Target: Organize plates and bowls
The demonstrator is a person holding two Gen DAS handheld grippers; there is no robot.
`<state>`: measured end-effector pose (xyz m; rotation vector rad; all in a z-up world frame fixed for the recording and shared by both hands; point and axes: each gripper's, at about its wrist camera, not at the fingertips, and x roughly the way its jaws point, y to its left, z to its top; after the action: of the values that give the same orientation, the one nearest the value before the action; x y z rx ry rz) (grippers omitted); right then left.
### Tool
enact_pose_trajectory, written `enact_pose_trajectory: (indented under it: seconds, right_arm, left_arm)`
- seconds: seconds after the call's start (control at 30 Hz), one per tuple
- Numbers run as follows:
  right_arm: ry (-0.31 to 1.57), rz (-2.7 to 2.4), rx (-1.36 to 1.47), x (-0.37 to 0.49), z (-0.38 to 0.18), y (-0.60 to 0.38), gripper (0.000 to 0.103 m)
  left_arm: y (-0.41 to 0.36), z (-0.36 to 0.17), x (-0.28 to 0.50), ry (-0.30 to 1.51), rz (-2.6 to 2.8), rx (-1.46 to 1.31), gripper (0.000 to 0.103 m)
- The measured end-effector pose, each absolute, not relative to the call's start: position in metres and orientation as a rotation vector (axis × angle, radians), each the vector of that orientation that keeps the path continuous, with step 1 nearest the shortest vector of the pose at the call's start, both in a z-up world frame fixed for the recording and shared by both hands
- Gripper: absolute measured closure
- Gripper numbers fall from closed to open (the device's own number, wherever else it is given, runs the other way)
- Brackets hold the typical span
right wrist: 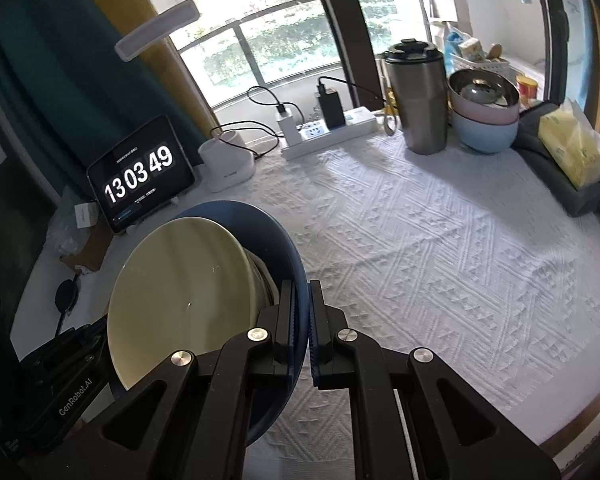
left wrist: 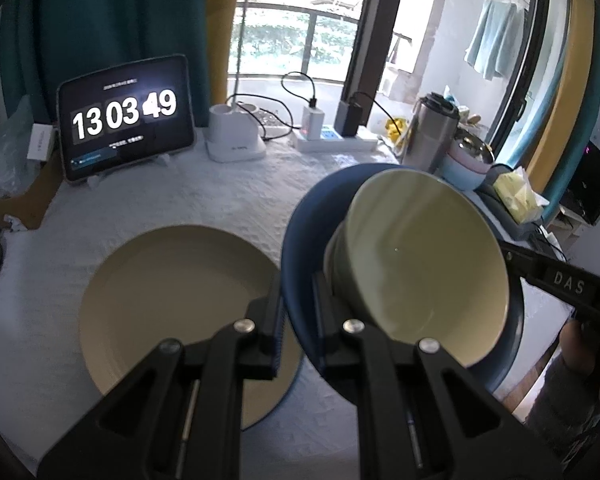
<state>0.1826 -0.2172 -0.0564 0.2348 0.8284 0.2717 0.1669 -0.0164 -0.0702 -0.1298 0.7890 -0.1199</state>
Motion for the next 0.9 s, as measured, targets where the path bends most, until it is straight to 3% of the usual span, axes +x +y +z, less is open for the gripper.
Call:
enact_pose_trajectory:
  seconds: [0.9]
  right_arm:
    - [0.849,0.392,0.129,0.209,-0.048,-0.112,0.095]
  left_arm:
    - [0.083,-0.076,0.162,0.779,0.004,-0.233,0.092]
